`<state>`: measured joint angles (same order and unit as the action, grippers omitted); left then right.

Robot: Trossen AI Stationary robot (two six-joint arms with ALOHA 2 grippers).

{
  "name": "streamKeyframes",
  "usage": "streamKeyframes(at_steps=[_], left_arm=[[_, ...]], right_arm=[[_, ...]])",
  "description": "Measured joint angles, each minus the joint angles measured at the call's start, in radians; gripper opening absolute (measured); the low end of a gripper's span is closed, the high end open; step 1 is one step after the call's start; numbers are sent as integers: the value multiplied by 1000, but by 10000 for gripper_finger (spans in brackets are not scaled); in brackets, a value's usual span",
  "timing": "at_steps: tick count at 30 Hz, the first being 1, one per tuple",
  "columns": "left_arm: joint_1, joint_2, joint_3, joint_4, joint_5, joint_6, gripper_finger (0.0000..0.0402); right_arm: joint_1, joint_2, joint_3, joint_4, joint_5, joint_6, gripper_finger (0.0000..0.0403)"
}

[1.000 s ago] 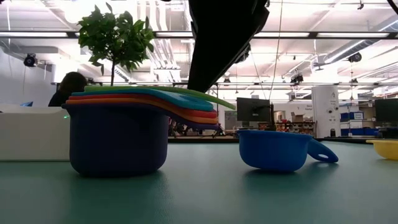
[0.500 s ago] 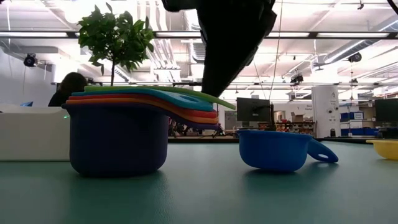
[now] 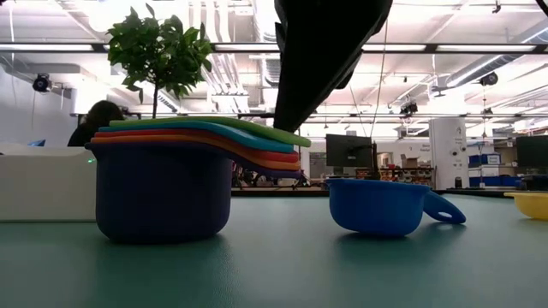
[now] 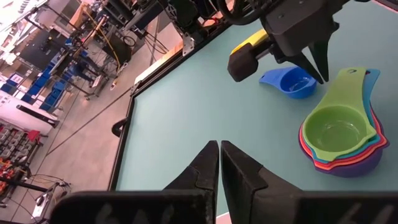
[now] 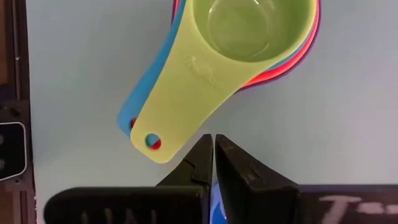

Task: Nest measuring cups in basket
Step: Stack the green measuring cup in the top of the purple measuring cup, then stack the blue measuring cup in the top of the purple measuring cup

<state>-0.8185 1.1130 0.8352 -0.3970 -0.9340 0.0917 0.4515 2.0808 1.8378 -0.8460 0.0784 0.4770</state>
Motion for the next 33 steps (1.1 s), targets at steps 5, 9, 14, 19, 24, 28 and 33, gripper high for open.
streamKeyframes(at_steps=[5,9,14,19,24,28,33], left_arm=[[0,0,0,0,0,0,0],[0,0,0,0,0,0,0],[0,0,0,0,0,0,0],[0,0,0,0,0,0,0],[0,0,0,0,0,0,0],[0,0,0,0,0,0,0],[0,0,0,0,0,0,0]], right_arm=[[0,0,-1,19,0,24,9],[2,1,-1,54,-9,20,9],[2,-2,-1,18,-8,4,9],[2,-26,5,-69,-8,32,9],[5,-39,5,-218,-8,95,9],[18,-39,0,-237,-21,98,14],[49,-38,-12,-236,-53,89,44]])
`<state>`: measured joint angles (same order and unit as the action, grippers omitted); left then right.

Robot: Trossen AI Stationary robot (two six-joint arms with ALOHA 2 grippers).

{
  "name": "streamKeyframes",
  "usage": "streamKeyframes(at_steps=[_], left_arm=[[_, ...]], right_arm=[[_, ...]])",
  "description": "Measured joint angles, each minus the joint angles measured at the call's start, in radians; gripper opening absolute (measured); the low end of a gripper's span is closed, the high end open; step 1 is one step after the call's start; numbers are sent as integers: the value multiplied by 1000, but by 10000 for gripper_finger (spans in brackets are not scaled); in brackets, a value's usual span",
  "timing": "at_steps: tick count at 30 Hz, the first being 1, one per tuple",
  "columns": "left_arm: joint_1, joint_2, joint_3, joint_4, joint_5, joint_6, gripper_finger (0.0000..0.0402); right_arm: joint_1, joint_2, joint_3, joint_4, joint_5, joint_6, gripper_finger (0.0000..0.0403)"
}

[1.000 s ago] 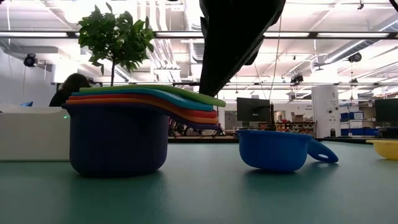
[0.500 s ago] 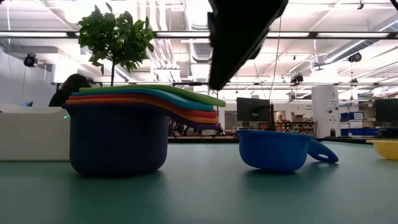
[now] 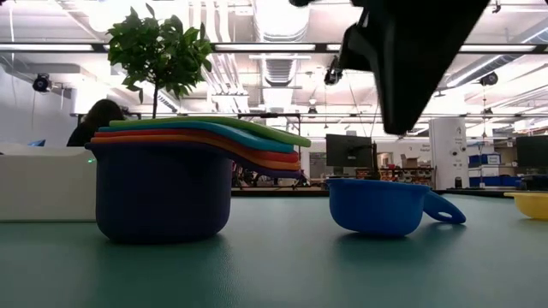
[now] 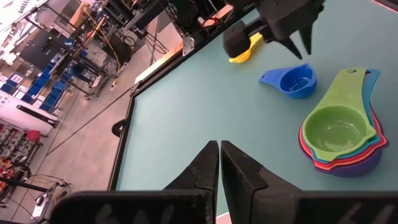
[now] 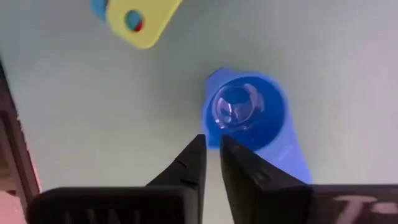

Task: Nest measuring cups in basket
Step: Stack the blue measuring cup in the top of the purple measuring cup

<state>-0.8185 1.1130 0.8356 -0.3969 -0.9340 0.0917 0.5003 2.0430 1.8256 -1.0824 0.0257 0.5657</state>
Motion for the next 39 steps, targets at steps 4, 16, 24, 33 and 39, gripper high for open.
streamKeyframes(at_steps=[4,16,24,33,39], left_arm=[[0,0,0,0,0,0,0],[0,0,0,12,0,0,0],[0,0,0,17,0,0,0],[0,0,0,42,0,0,0],[0,0,0,46,0,0,0]], right_arm=[[27,2,0,16,47,-19,77],[43,47,0,44,117,-68,132],[43,49,-3,44,133,-113,131],[43,49,-57,56,134,-114,121],[43,50,-83,98,134,-114,119]])
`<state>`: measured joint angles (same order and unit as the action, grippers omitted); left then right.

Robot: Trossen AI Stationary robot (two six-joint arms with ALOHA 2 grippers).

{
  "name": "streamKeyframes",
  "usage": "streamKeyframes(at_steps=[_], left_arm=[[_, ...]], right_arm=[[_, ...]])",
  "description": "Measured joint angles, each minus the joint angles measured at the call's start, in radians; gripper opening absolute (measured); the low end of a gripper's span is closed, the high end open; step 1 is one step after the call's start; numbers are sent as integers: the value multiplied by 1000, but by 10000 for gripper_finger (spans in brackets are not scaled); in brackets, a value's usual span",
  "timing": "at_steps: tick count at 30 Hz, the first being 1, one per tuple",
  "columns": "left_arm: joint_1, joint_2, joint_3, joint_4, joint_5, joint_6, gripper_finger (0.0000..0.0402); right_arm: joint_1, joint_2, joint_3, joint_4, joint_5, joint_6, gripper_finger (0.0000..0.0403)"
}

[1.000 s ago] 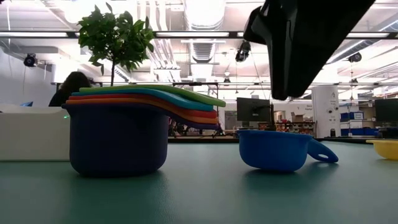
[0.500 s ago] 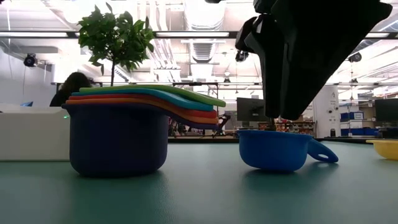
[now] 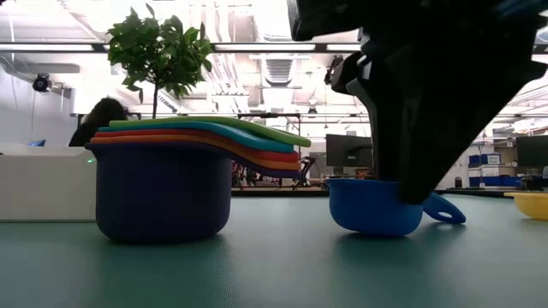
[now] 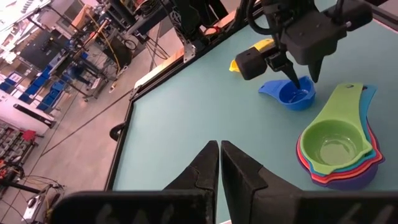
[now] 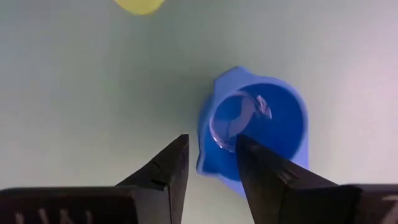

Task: Nest measuring cups in basket
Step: Stack the blue measuring cup in the top of the purple measuring cup

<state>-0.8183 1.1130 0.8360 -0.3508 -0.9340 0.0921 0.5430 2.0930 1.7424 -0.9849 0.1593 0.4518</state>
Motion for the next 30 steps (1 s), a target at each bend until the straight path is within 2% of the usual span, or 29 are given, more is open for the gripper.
streamKeyframes(at_steps=[4,10,20,30], left_arm=[[0,0,0,0,0,0,0],[0,0,0,0,0,0,0],[0,0,0,-1,0,0,0],[0,0,0,0,0,0,0]], right_arm=[[0,0,-5,9,0,-1,92],[0,0,-16,33,-1,0,16],[-7,-28,-16,-5,6,15,9],[-29,-168,-13,-30,121,155,9]])
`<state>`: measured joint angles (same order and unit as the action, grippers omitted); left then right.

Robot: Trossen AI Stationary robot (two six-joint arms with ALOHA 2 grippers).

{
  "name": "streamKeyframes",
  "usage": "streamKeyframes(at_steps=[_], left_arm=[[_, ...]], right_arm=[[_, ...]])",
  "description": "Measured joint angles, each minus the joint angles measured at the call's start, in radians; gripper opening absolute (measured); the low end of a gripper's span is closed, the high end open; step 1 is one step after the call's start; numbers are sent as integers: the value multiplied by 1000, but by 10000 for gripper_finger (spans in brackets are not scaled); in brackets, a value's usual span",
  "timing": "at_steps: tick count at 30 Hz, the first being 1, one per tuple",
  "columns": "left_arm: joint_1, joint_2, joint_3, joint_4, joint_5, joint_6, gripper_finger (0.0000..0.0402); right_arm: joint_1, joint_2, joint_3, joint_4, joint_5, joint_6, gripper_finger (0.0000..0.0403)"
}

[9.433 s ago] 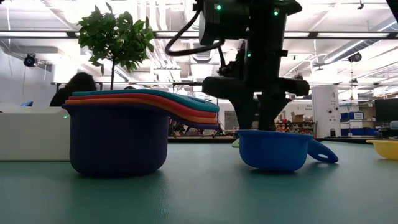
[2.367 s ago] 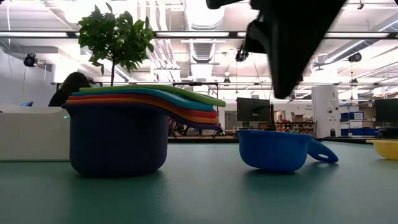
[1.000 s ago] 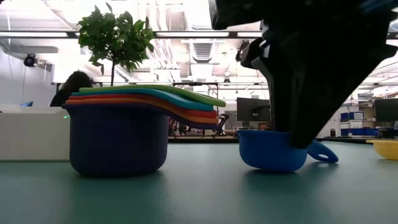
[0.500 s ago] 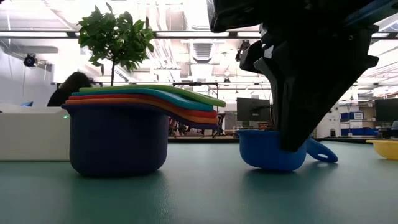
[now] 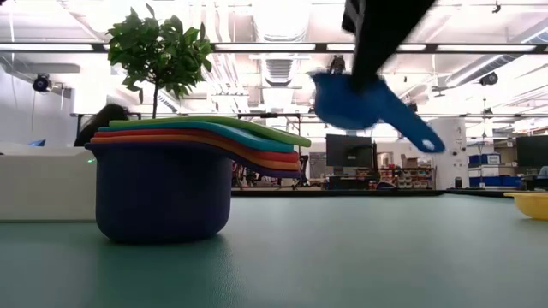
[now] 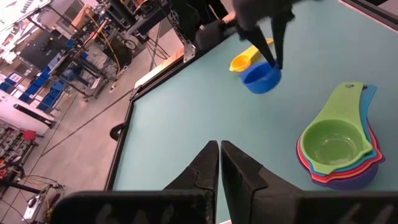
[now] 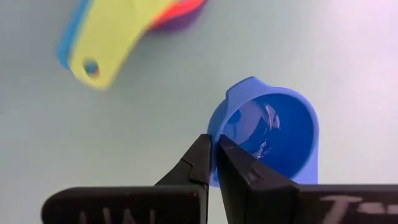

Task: Nest measuring cups in basket
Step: Stack the blue measuring cup in the top of the purple measuring cup

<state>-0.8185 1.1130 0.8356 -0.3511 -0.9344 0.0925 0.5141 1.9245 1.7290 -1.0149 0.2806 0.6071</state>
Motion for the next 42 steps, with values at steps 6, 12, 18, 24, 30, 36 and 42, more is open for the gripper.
streamKeyframes(at_steps=[6,12,18,24,30,36,42], left_arm=[[0,0,0,2,0,3,0],[0,0,0,4,0,3,0],[0,0,0,7,0,4,0],[0,0,0,7,0,4,0],[0,0,0,7,0,4,0],[0,0,0,7,0,4,0],[0,0,0,6,0,4,0]], right_arm=[[-4,-39,0,134,11,29,9],[-14,-39,0,250,4,10,9],[-24,-38,0,360,6,-41,9],[-37,-27,1,467,-23,-108,9],[-52,-26,0,535,-53,-152,9],[-67,-19,1,557,-80,-166,9],[-76,-13,1,556,-82,-207,9]])
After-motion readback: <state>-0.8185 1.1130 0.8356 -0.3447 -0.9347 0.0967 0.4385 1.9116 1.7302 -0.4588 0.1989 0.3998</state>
